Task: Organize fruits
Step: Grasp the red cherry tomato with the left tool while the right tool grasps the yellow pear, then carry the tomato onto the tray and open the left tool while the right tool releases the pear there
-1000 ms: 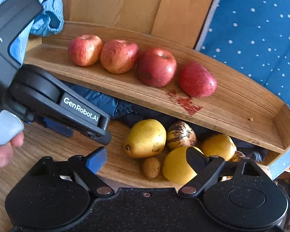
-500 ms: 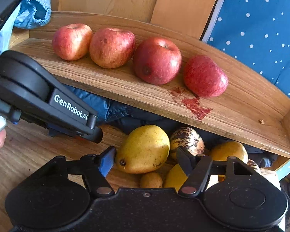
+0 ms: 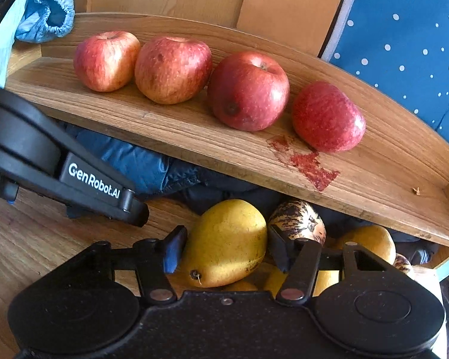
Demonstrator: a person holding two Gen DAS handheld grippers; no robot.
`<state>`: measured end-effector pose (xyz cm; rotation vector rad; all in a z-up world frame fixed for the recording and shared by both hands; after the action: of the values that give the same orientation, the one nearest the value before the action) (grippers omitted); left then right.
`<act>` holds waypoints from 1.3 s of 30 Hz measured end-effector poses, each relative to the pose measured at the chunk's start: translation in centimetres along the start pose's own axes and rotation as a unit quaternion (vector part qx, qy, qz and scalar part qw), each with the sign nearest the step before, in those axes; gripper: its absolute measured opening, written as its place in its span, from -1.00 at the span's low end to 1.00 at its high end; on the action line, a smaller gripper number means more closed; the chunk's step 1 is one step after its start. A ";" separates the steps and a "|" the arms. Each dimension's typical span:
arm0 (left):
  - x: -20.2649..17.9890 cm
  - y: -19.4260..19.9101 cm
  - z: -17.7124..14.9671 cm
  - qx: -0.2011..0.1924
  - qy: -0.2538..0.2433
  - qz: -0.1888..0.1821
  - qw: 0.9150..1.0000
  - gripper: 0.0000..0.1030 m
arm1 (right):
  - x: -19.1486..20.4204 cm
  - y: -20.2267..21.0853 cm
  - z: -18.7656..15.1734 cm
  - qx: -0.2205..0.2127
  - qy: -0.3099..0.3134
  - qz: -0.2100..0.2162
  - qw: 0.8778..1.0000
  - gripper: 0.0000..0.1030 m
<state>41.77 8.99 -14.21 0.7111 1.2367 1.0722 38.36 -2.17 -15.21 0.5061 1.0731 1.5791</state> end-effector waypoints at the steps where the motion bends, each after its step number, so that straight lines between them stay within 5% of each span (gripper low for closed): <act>1: 0.1 0.1 -0.1 0.000 -0.001 0.001 1.000 -0.58 | 0.0 0.1 -0.1 0.001 -0.001 0.002 1.000 0.17; 12: -0.4 2.1 -2.4 0.002 -0.026 0.000 1.000 -0.59 | 0.2 4.4 -2.9 -0.036 -0.004 0.007 0.999 0.17; 22: -6.4 2.9 -5.7 0.004 -0.086 -0.025 0.996 -0.59 | -2.6 9.6 -9.0 -0.044 -0.034 -0.029 0.998 0.17; 34: -17.0 0.1 -12.2 0.066 -0.216 -0.055 0.973 -0.59 | -8.1 12.1 -18.7 0.019 -0.123 -0.074 0.989 0.13; 39: -19.1 -1.6 -14.3 0.091 -0.245 -0.047 0.964 -0.59 | -8.6 13.0 -20.3 0.007 -0.132 -0.074 0.988 0.00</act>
<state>28.67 -10.82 -11.47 0.9805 0.9310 0.6533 17.97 -17.46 -12.56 0.6124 0.8984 1.3338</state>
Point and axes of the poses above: each gripper's, at about its wrist camera, not at the fingertips, and y roughly against the way its jaws point, x to its left, z to its top, the point moved 5 cm from there along -y, roughly the way its jaws point, and after that the axes turned 13 degrees about x, right-handed, at the moved point
